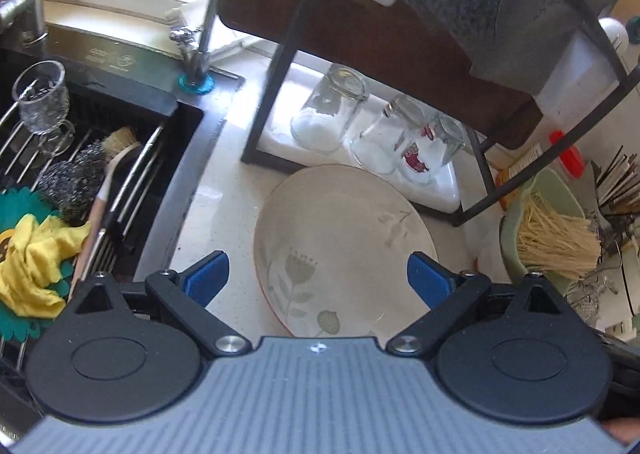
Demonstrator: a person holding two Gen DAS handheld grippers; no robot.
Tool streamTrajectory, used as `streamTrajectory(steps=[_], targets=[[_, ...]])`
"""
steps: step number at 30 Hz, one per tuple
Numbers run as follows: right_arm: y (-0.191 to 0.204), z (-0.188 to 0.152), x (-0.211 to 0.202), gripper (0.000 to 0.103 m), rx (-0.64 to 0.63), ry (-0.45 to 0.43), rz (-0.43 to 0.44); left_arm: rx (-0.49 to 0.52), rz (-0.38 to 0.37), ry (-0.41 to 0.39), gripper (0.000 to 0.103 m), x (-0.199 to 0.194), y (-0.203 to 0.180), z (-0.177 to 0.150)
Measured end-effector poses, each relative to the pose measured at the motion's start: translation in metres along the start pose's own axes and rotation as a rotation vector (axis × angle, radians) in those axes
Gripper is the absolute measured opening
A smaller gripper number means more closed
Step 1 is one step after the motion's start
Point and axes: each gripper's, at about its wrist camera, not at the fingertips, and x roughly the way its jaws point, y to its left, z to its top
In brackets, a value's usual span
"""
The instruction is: Organize plates and bowls
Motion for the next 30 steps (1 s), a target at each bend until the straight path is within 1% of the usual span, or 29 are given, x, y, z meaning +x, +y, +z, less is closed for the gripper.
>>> streamTrajectory(steps=[1,2,3,4,6,7,9,10,13,15,17,20,24,27,28,30], targets=[[0.000,0.000,0.007,0.055,-0.002,0.014,-0.012,0.018,0.002,0.008,0.092,0.005,-0.002,0.001],[0.001,0.000,0.013,0.046,-0.001,0.026,-0.025,0.039,0.016,0.011,0.085,0.009,-0.004,0.002],[0.001,0.001,0.017,0.041,0.005,0.034,-0.033,0.061,0.027,0.013,0.081,0.014,-0.006,0.003],[0.000,0.001,0.021,0.040,0.015,0.039,-0.040,0.075,0.031,0.021,0.079,0.019,-0.008,0.005],[-0.002,0.002,0.029,0.036,0.025,0.047,-0.058,0.077,0.036,0.042,0.069,0.029,-0.007,0.008],[-0.004,0.002,0.033,0.034,0.028,0.053,-0.071,0.075,0.038,0.046,0.067,0.034,-0.006,0.011],[-0.008,0.004,0.041,0.028,0.035,0.065,-0.092,0.072,0.045,0.058,0.058,0.042,-0.003,0.015],[-0.009,0.005,0.044,0.028,0.035,0.070,-0.094,0.068,0.046,0.063,0.057,0.045,-0.001,0.017],[-0.011,0.008,0.053,0.025,0.036,0.081,-0.095,0.060,0.036,0.081,0.047,0.055,0.007,0.022],[-0.010,0.010,0.060,0.020,0.036,0.093,-0.098,0.052,0.032,0.093,0.036,0.061,0.012,0.025],[-0.010,0.011,0.066,0.017,0.030,0.106,-0.100,0.051,0.024,0.098,0.032,0.064,0.015,0.026],[-0.005,0.012,0.071,0.016,-0.020,0.115,-0.111,0.065,0.020,0.101,0.028,0.062,0.018,0.027],[-0.005,0.014,0.080,0.012,-0.036,0.135,-0.111,0.090,0.024,0.072,0.028,0.054,0.019,0.031],[-0.005,0.015,0.081,0.012,-0.041,0.131,-0.102,0.142,0.066,0.051,0.030,0.052,0.019,0.033],[-0.005,0.014,0.080,0.012,-0.049,0.128,-0.096,0.134,0.075,0.053,0.030,0.052,0.022,0.034],[-0.007,0.014,0.080,0.012,-0.052,0.127,-0.085,0.069,0.048,0.057,0.030,0.056,0.032,0.034]])
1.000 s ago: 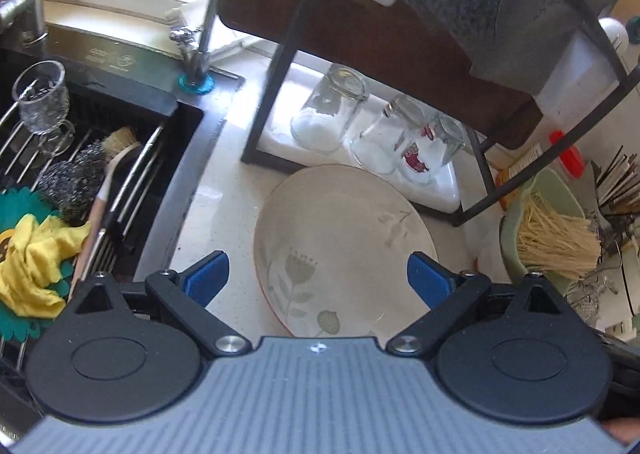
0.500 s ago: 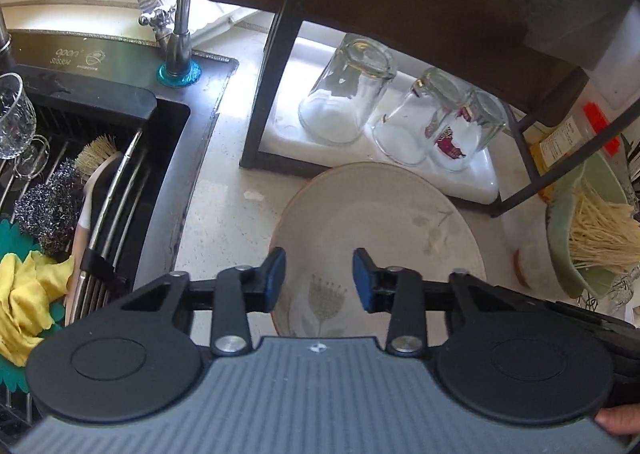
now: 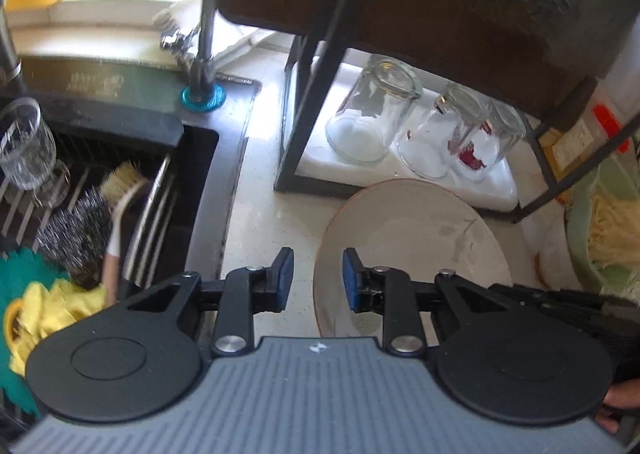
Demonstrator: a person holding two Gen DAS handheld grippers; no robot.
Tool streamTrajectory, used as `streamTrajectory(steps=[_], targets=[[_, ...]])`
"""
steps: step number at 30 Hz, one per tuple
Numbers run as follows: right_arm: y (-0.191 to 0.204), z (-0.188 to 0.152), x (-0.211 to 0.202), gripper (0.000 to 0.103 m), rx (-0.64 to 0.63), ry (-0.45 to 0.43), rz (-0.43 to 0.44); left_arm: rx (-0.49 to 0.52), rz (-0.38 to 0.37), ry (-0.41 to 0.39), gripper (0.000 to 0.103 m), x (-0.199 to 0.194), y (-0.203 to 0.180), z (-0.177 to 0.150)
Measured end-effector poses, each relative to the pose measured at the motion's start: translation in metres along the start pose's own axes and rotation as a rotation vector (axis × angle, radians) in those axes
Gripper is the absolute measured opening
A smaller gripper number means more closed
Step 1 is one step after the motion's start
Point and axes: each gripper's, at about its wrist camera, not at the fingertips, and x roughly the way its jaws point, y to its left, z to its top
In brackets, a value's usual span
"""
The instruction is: Organize plates and bowls
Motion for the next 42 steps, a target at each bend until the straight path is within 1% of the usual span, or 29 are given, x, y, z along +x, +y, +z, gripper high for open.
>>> streamTrajectory(steps=[2,6,9,10,12,14,16,19,21,24,26,31,36,42], targets=[[0.000,0.002,0.000,0.012,0.003,0.006,0.002,-0.039,-0.008,0.019,0.030,0.007,0.006,-0.001],[0.003,0.003,0.001,0.012,-0.008,0.002,-0.011,-0.061,-0.020,0.051,0.029,0.018,0.012,-0.003],[0.003,0.003,0.002,0.012,-0.025,0.003,0.000,-0.092,-0.071,0.048,0.027,0.020,0.017,-0.003],[0.002,0.003,0.003,0.012,-0.021,0.002,0.012,-0.089,-0.084,0.050,0.026,0.021,0.017,-0.003],[0.000,0.004,0.004,0.012,-0.015,0.005,0.026,-0.075,-0.118,0.079,0.027,0.027,0.015,-0.004],[0.000,0.004,0.005,0.013,-0.014,0.007,0.029,-0.093,-0.131,0.097,0.026,0.032,0.017,-0.006],[-0.001,0.004,0.006,0.013,-0.008,0.009,0.036,-0.105,-0.138,0.096,0.026,0.034,0.017,-0.007],[-0.002,0.005,0.006,0.013,0.008,0.016,0.042,-0.090,-0.139,0.101,0.027,0.035,0.015,-0.005],[-0.002,0.006,0.006,0.013,0.012,0.023,0.040,-0.077,-0.166,0.102,0.027,0.033,0.016,-0.003],[-0.006,0.007,0.000,0.013,0.022,0.014,0.057,-0.105,-0.225,0.096,0.026,0.028,0.022,0.000],[-0.008,0.009,-0.006,0.013,0.030,0.005,0.062,-0.105,-0.255,0.095,0.026,0.025,0.021,0.002],[-0.009,0.010,-0.022,0.013,0.036,-0.020,0.044,-0.086,-0.285,0.109,0.026,0.018,0.010,0.005],[-0.012,0.006,-0.043,0.013,0.086,-0.046,0.028,-0.068,-0.321,0.104,0.026,0.005,-0.001,0.005],[-0.019,-0.009,-0.070,0.013,0.187,-0.089,0.075,-0.055,-0.356,0.067,0.026,-0.021,-0.009,0.001]])
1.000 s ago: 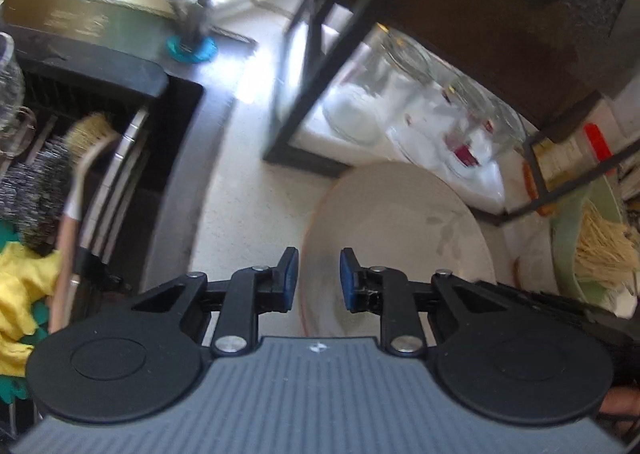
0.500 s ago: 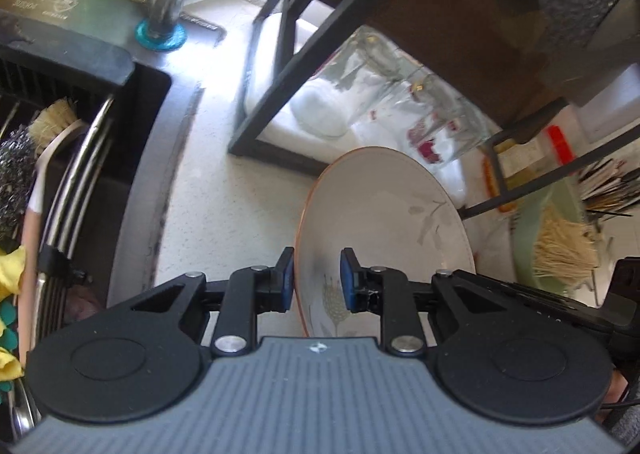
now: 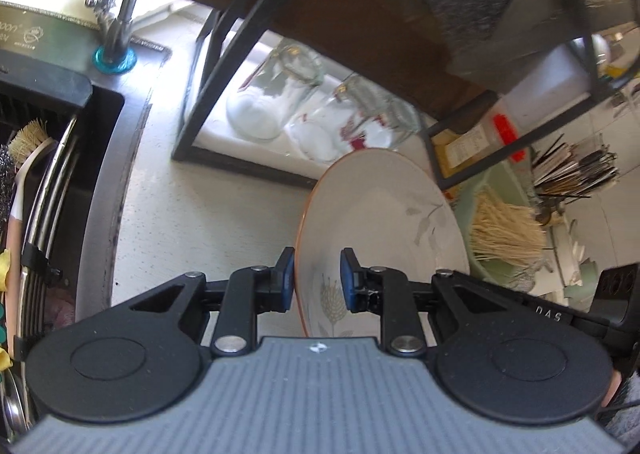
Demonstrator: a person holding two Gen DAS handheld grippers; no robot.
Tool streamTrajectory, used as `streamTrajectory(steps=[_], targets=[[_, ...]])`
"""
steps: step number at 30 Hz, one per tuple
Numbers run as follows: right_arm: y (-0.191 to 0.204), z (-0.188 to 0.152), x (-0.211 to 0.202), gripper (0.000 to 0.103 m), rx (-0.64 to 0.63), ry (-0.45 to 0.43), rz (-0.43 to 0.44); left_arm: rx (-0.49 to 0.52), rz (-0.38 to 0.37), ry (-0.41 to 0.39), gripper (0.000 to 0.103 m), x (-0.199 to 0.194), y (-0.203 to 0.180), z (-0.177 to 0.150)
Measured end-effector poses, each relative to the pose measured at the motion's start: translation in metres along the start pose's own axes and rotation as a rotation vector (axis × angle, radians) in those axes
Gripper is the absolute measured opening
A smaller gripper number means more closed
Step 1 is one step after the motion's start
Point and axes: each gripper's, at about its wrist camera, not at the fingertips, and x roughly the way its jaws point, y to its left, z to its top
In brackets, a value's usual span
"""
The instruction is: Organize plates and bowls
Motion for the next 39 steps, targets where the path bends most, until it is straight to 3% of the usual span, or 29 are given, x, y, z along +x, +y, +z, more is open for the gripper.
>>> streamTrajectory(steps=[11,19,28,39], targets=[[-0.003,-0.032,-0.046,0.013,0.020,-0.048,0.014,0.035,0.000,0.011,0.026,-0.025,-0.034,-0.024],[-0.027,-0.052,-0.083,0.013,0.111,-0.072,0.035,0.071,-0.060,-0.003,0.026,-0.034,-0.068,-0.048],[-0.061,-0.075,-0.131,0.013,0.202,-0.141,0.006,0.133,-0.125,0.065,0.026,-0.018,-0.109,-0.072],[-0.105,-0.101,-0.165,0.013,0.285,-0.134,-0.060,0.182,-0.148,0.156,0.026,0.023,-0.148,-0.099]])
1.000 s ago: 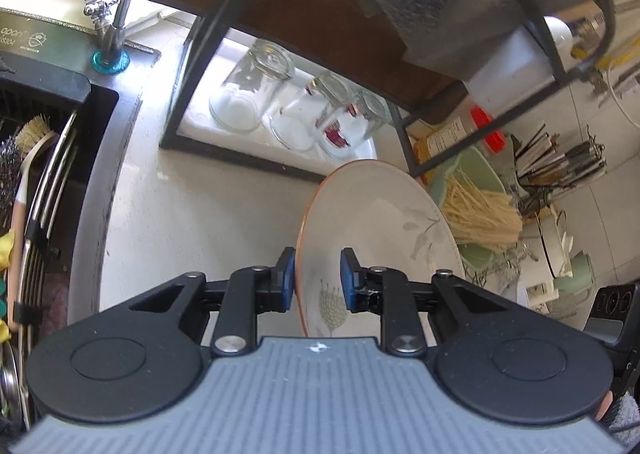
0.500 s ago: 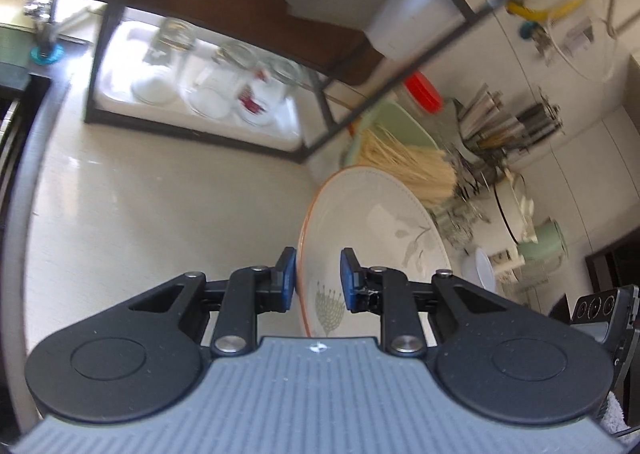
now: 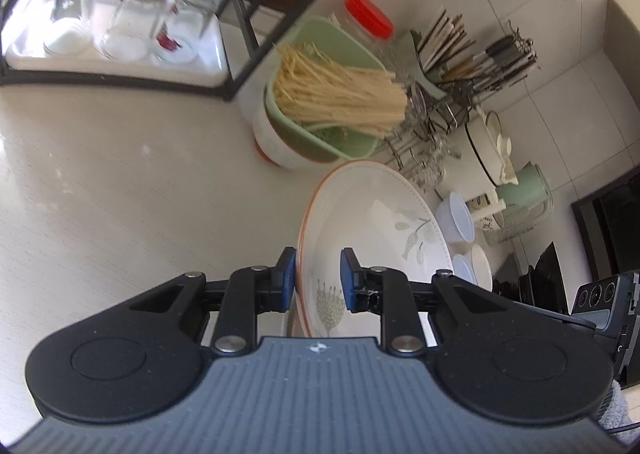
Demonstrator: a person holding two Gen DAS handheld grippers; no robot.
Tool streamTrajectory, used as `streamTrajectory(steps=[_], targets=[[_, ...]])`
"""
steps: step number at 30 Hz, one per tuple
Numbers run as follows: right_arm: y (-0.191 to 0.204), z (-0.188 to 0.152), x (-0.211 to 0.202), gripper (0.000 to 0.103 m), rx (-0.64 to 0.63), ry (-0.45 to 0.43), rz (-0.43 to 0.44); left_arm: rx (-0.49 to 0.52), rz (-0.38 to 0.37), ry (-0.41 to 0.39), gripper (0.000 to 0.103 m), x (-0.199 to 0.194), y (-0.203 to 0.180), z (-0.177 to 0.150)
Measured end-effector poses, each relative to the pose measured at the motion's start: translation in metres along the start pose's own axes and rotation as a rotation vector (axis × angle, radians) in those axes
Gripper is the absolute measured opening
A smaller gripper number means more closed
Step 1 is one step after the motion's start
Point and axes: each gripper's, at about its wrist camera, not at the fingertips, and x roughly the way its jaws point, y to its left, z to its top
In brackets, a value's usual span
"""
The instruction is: Organize plates and bowls
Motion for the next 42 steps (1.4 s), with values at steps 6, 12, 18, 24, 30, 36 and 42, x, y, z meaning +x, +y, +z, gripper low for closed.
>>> streamTrajectory(steps=[6,12,18,24,30,36,42], targets=[[-0.019,0.001,-0.004,0.013,0.012,0.011,-0.002,0.031,0.009,0.011,0.026,0.011,-0.017,-0.005],[-0.037,0.008,0.000,0.013,-0.022,0.052,0.037,0.022,0.070,0.000,0.026,0.023,-0.030,-0.016],[-0.062,0.010,0.004,0.013,-0.030,0.133,0.078,-0.033,0.123,0.027,0.026,0.038,-0.036,-0.031],[-0.069,0.001,0.007,0.013,-0.076,0.188,0.038,-0.051,0.182,0.055,0.026,0.051,-0.041,-0.047],[-0.067,-0.003,0.010,0.013,-0.137,0.203,0.016,-0.033,0.225,0.071,0.026,0.058,-0.044,-0.053],[-0.069,-0.003,0.014,0.013,-0.150,0.219,-0.007,-0.020,0.246,0.098,0.027,0.065,-0.047,-0.057],[-0.066,-0.006,0.012,0.013,-0.167,0.231,-0.017,0.031,0.284,0.117,0.027,0.068,-0.051,-0.063]])
